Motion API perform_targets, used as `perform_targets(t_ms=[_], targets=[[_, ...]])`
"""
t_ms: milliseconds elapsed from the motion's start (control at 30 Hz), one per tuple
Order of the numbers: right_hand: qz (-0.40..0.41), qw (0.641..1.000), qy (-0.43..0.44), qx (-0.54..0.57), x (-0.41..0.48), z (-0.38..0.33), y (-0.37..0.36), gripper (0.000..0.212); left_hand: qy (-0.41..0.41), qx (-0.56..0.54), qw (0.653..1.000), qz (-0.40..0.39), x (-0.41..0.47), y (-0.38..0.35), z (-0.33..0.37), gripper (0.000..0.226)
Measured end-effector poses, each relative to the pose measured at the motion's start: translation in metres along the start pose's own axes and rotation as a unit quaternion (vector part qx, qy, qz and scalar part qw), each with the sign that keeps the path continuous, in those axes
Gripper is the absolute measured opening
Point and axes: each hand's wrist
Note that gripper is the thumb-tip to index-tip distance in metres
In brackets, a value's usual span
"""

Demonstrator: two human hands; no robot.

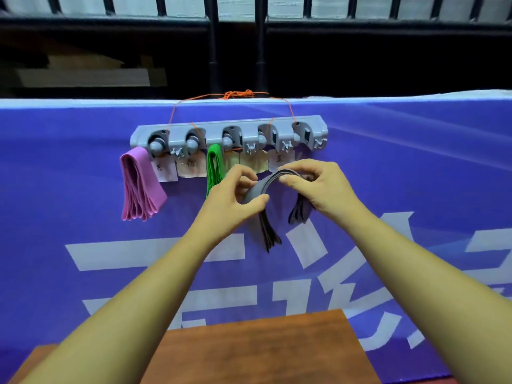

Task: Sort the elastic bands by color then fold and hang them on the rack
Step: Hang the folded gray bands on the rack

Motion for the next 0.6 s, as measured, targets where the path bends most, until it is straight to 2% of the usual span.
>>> perform_targets(t_ms=[100, 233, 367, 600], targets=[[0.012, 1.0, 0.009, 0.011, 0.009, 0.0, 0.002, 0.015, -0.007, -0.034, 0.996, 0.085, 0.009, 0.001, 0.007, 0.015], [0.014, 1.0, 0.021, 0.007, 0.025, -0.002, 0.001, 0.015, -0.008, -0.015, 0.988, 0.155, 0.02, 0.003, 0.018, 0.01], [0.037, 0.998, 0.039, 0.028, 0.046, 0.002, -0.004, 0.014, -0.006, -0.002, 0.982, 0.186, 0.034, 0.01, 0.02, 0.011], [0.131, 0.99, 0.036, 0.039, 0.072, 0.005, -0.016, 0.015, -0.001, 0.031, 0.979, 0.202, 0.06, 0.008, 0.012, 0.015]])
Point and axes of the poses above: each hand's wrist, its own x-axis towards the middle knuckle, its own y-axis out of the back of the hand, z = x × y, and after that the axes turned 15 degrees about -z, right-handed
